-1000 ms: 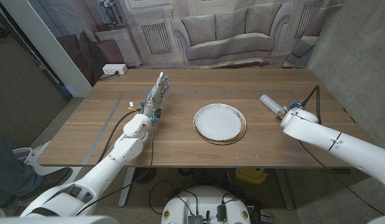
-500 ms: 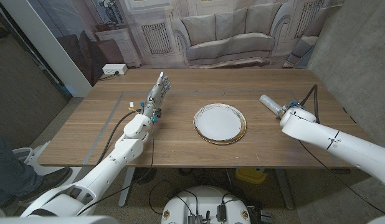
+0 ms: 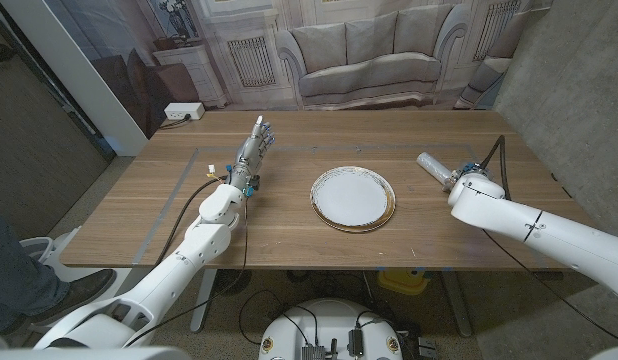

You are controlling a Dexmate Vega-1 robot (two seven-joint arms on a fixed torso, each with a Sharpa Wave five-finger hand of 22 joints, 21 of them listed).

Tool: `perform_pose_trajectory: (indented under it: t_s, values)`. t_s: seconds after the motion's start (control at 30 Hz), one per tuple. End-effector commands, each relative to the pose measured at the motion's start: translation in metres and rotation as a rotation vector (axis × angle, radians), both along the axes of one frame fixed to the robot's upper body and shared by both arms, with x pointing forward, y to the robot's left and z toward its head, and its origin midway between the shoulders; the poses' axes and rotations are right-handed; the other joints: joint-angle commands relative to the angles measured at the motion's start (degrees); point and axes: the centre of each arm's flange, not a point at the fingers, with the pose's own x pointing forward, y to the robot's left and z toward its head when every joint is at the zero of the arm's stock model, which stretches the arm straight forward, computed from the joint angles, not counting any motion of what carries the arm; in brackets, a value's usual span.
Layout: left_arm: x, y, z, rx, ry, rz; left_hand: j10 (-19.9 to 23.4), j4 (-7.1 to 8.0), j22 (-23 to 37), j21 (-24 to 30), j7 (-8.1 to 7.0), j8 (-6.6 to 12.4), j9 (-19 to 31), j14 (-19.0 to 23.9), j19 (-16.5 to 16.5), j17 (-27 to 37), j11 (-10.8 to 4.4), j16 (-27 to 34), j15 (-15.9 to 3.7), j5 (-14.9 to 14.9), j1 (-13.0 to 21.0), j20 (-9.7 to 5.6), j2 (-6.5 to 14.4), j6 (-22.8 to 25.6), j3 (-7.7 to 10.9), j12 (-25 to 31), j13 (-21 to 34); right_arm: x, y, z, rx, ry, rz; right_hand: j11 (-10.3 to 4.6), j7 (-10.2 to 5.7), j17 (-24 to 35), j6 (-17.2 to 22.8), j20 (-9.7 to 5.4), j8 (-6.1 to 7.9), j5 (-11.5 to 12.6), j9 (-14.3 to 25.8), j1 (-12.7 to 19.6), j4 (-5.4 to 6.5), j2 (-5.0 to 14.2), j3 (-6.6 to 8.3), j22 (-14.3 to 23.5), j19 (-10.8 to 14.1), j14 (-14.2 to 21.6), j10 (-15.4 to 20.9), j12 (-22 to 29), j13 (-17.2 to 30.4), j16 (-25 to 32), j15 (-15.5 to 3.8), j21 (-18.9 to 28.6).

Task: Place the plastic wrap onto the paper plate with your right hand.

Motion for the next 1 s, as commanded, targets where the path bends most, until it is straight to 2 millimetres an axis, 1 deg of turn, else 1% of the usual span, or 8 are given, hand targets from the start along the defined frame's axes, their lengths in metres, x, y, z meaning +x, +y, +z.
perform_pose_trajectory:
  t_s: [0.03,0.33,0.37,0.53,0.63,0.67,0.73,1.0]
  values:
    - [-0.003,0.001,0.002,0.005,-0.006,0.0,0.0,-0.05,0.3,-0.1,0.07,-0.07,0.2,0.2,-0.4,0.3,-0.23,-0.1,-0.3,-0.2,0.2,0.05,0.3,0.3,-0.57,-0.1,0.0,-0.006,0.001,0.011,-0.039,-0.064,0.004,-1.32,-6.43,0.0,11.6,-7.56,-0.06,0.1,0.5,7.4,3.64,6.75,3.49,0.5,2.1,2.9,3.4,0.3,0.2,0.7,-7.16,1.5]
    - [-0.003,0.001,0.003,0.008,-0.004,-0.001,-0.1,-0.04,0.3,-0.1,0.21,-0.07,0.2,0.2,-0.5,0.3,-0.11,-0.1,-0.24,-0.2,0.2,0.05,0.3,0.3,-0.69,-0.1,0.0,-0.007,0.003,0.017,-0.053,-0.063,0.007,-1.29,-6.2,-0.1,12.2,-7.58,-0.11,0.1,0.6,7.5,3.7,6.43,3.59,0.5,2.2,3.4,3.8,0.1,0.1,0.5,-7.17,2.0]
    - [-0.003,0.001,0.003,0.008,-0.004,-0.001,-0.1,-0.03,0.3,0.0,0.19,-0.08,0.2,0.2,-0.5,0.3,-0.13,-0.1,-0.27,-0.2,0.2,0.04,0.4,0.3,-0.7,-0.2,0.0,-0.008,0.003,0.017,-0.054,-0.065,0.009,-1.86,-6.21,-0.1,12.3,-7.6,-0.16,0.1,0.6,7.6,3.66,6.36,3.65,0.5,2.2,3.5,3.8,0.0,0.1,0.4,-7.17,2.2]
    - [-0.002,0.002,0.004,0.007,-0.007,-0.002,0.1,-0.03,0.3,0.0,0.19,-0.08,0.2,0.2,-0.4,0.3,0.04,-0.1,-0.31,-0.2,0.2,-0.03,0.4,0.3,-0.78,-0.1,0.0,-0.011,0.005,0.022,-0.057,-0.085,0.005,-1.43,-6.3,-0.2,12.4,-7.56,-0.27,0.1,0.7,7.7,3.66,6.25,3.7,0.5,2.1,3.6,4.1,-0.1,0.1,0.2,-7.17,2.4]
    - [-0.002,0.002,0.004,0.006,-0.009,-0.003,0.0,-0.03,0.3,0.0,0.19,-0.09,0.2,0.2,-0.4,0.3,-0.07,-0.1,-0.28,-0.2,0.3,-0.01,0.4,0.3,-0.82,-0.1,0.0,-0.013,0.005,0.024,-0.061,-0.096,0.01,-1.5,-6.47,-0.2,12.3,-7.4,-0.33,0.1,0.9,7.3,4.02,6.28,3.6,0.5,1.8,3.6,4.1,-0.3,0.2,0.1,-7.0,2.4]
    - [-0.001,0.002,0.004,0.006,-0.01,-0.002,0.0,-0.03,0.3,0.0,0.16,-0.09,0.2,0.2,-0.4,0.3,-0.09,-0.1,-0.28,-0.2,0.3,-0.02,0.4,0.3,-0.83,-0.1,0.0,-0.014,0.005,0.025,-0.064,-0.099,0.01,-1.84,-6.47,-0.2,12.3,-7.4,-0.3,0.1,1.1,7.1,4.25,6.33,3.58,0.5,1.6,3.7,4.2,-0.4,0.2,0.0,-7.04,2.5]
    - [-0.001,0.002,0.004,0.006,-0.01,-0.002,0.0,-0.03,0.3,0.0,0.21,-0.09,0.2,0.2,-0.4,0.3,-0.15,-0.1,-0.29,-0.2,0.3,-0.03,0.4,0.3,-0.85,-0.1,0.0,-0.015,0.005,0.026,-0.063,-0.106,0.011,-1.7,-6.54,-0.2,12.5,-7.42,-0.22,0.1,1.3,6.9,4.49,6.4,3.56,0.5,1.5,4.0,4.4,-0.4,0.2,0.0,-7.03,2.6]
    - [-0.001,0.003,0.006,0.008,-0.012,-0.001,0.0,-0.03,0.3,0.0,0.2,-0.05,0.2,0.2,-0.4,0.3,-0.15,-0.1,-0.31,-0.2,0.3,-0.03,0.4,0.4,-0.93,-0.1,0.0,-0.017,0.007,0.029,-0.067,-0.107,0.007,-1.85,-6.71,-0.2,13.1,-7.46,0.08,0.1,2.0,6.8,4.67,6.29,3.6,0.5,1.4,4.4,5.2,-0.4,0.2,-0.1,-7.14,3.1]
